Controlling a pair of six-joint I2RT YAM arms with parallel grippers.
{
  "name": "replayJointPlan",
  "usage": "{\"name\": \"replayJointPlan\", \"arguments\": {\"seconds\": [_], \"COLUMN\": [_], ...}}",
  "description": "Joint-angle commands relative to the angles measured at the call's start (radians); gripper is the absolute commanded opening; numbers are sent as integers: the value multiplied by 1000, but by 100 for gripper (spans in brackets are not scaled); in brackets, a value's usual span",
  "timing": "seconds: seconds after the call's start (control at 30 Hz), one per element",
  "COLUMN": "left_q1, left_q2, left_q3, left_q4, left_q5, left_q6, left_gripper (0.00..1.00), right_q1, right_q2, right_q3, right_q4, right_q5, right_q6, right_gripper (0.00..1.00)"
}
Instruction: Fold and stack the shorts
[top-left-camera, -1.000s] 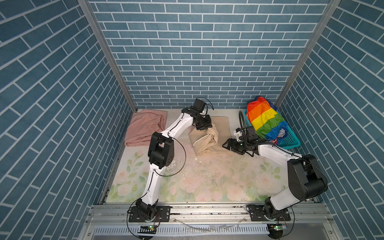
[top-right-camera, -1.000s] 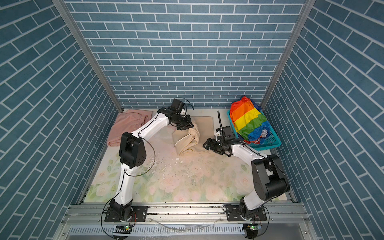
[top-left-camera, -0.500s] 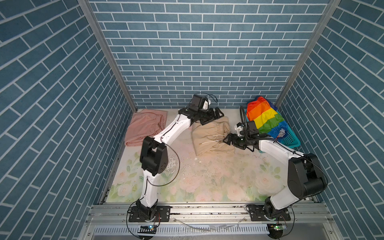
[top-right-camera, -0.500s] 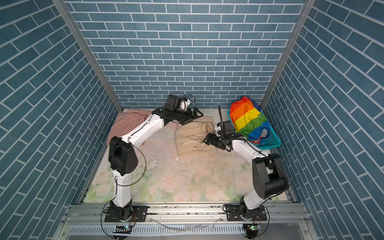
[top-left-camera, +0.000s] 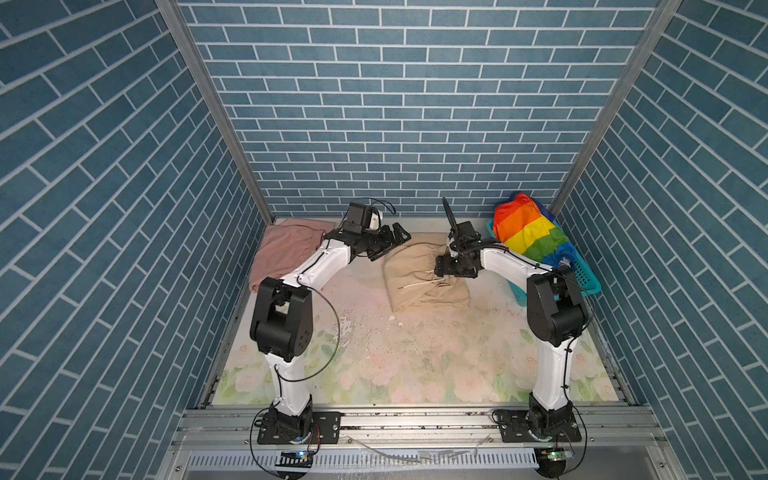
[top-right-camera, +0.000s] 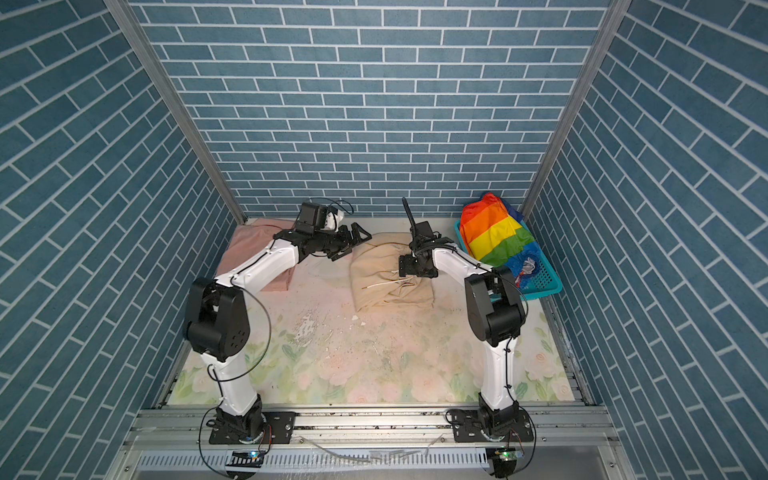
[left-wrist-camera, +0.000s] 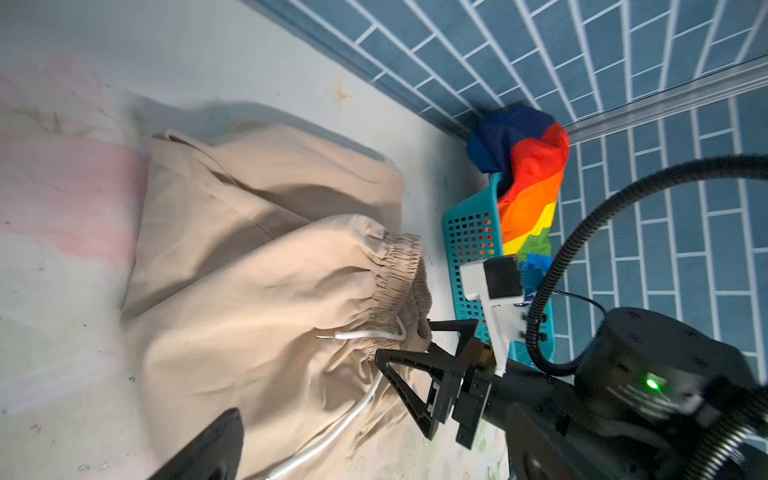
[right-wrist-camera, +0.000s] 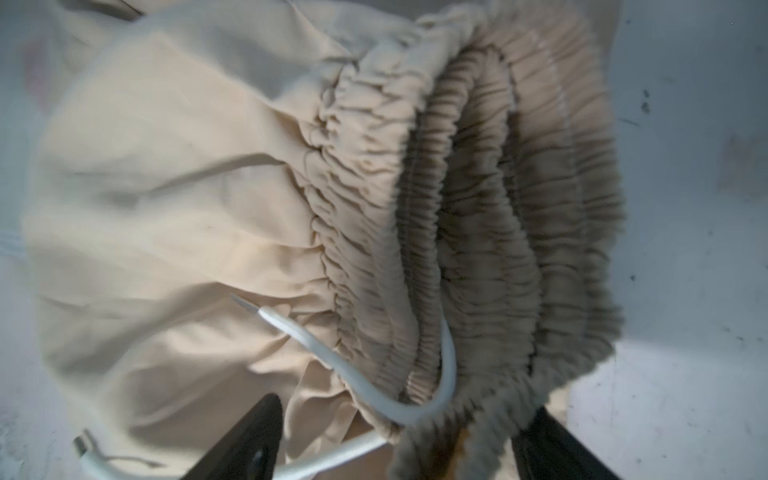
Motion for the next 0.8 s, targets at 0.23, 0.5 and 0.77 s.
{"name": "replayJointPlan", "arguments": {"seconds": [0.23, 0.5, 0.77], "left_q1": [2, 9, 58], "left_q2": [355, 515, 539], "left_q3": [369, 531, 612], "left_q4": [16, -73, -321], "left_q5": [8, 8, -102], "left_q6": [-56, -50, 144], "left_gripper": [100, 99, 100], "right_q1": [9, -12, -84], "right_q2": [79, 51, -8], "right_q3": [101, 43, -49], "right_q4": [-92, -49, 21], "right_q5": [66, 8, -77], "right_q6": [-75, -70, -63], "right_gripper": [56, 14, 0]}}
